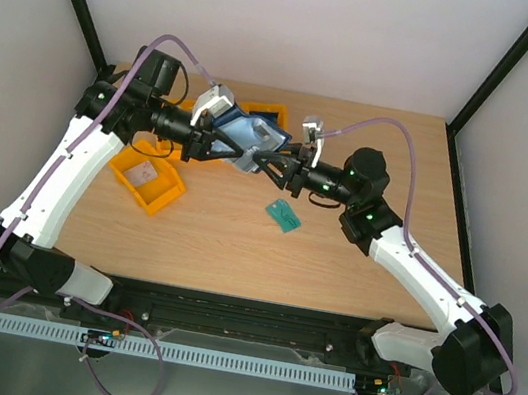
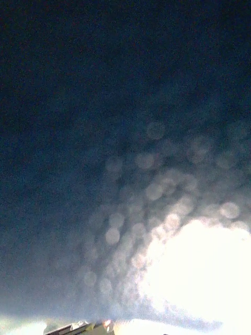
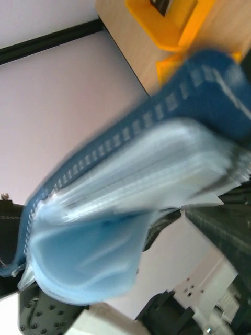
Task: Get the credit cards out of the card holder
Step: Remove the credit card from the card holder.
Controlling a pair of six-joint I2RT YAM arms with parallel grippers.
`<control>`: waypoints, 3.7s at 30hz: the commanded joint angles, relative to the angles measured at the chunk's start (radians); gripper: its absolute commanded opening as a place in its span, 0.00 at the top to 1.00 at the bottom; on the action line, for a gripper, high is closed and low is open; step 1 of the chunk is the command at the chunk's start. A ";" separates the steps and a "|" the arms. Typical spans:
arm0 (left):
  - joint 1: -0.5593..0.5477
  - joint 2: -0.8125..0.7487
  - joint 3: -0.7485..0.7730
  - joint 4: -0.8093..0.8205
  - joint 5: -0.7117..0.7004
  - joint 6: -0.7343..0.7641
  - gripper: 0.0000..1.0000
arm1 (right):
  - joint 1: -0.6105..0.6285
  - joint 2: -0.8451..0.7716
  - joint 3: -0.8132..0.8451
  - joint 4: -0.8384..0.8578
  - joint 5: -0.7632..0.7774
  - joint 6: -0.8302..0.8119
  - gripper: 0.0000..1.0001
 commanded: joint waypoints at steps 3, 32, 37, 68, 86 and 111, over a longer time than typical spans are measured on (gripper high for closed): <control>0.015 -0.008 -0.011 0.018 0.090 0.000 0.98 | 0.005 0.004 -0.028 0.242 -0.051 0.140 0.98; 0.167 -0.073 -0.194 0.249 -0.312 -0.248 0.31 | 0.024 0.192 0.329 -0.932 0.713 -0.040 0.98; 0.089 -0.072 -0.253 0.284 -0.198 -0.316 0.37 | 0.041 0.208 0.327 -0.883 0.629 -0.023 0.98; 0.138 -0.337 -0.780 0.518 0.101 -0.350 0.16 | 0.045 -0.007 0.068 -0.627 -0.046 -0.225 0.98; 0.049 -0.274 -0.747 0.514 0.138 -0.283 0.09 | 0.048 -0.085 0.008 -0.576 -0.102 -0.290 0.98; 0.039 -0.202 -0.667 0.342 0.138 -0.109 0.98 | 0.049 -0.098 -0.066 -0.481 0.129 -0.229 0.82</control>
